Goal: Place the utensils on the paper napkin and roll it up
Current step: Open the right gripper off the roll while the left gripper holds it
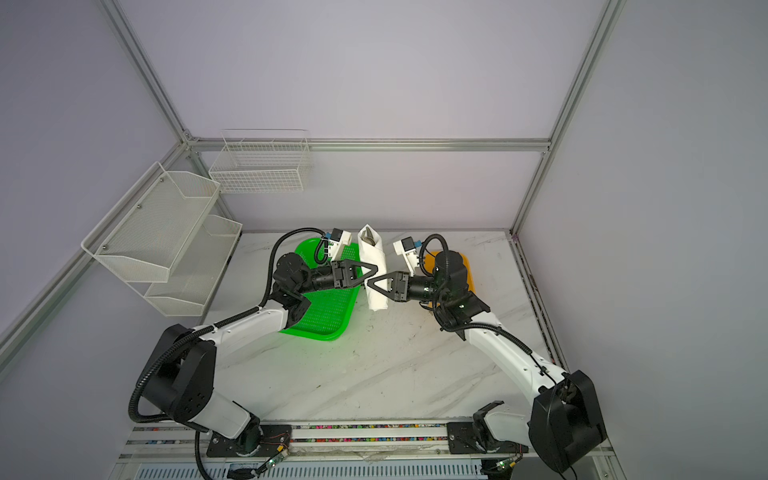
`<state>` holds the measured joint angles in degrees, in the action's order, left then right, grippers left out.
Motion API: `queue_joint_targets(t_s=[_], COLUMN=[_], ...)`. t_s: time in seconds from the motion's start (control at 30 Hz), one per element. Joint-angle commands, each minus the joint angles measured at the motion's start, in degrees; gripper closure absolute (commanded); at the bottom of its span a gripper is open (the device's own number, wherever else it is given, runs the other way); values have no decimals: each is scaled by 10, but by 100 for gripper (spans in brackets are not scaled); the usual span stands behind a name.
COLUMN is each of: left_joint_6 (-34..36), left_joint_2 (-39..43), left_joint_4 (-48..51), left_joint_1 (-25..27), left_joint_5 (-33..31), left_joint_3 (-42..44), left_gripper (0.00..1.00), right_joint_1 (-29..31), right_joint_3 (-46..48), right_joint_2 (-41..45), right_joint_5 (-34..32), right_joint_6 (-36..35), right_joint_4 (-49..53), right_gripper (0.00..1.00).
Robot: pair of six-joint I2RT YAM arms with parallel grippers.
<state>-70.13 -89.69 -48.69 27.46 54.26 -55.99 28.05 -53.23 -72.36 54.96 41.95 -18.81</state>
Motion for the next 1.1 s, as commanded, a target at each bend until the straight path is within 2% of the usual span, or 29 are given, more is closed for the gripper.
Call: queue_joint_targets(t_s=[0.0, 0.4, 0.6, 0.73, 0.87, 1.07], left_joint_6=[-2, -7, -1, 8, 12, 18], left_joint_2=[10, 14, 21, 24, 29, 42], left_joint_4=[-40, -59, -53, -40, -31, -11], left_joint_1=[2, 3, 2, 2, -1, -33], left_joint_5=[4, -1, -9, -10, -5, 17], left_joint_3=[-48, -37, -31, -32, -32, -23], left_gripper=[55, 80, 90, 92, 93, 94], right_joint_1=[3, 3, 3, 3, 3, 2], right_joint_3=[0, 0, 0, -3, -2, -3], right_joint_2=[3, 5, 6, 6, 6, 20], right_joint_5=[9, 3, -3, -6, -11, -55], right_joint_6=[-4, -10, -19, -24, -27, -43], right_joint_4=[-28, -17, -5, 2, 5, 53], right_gripper=[89, 88, 87, 86, 80, 62])
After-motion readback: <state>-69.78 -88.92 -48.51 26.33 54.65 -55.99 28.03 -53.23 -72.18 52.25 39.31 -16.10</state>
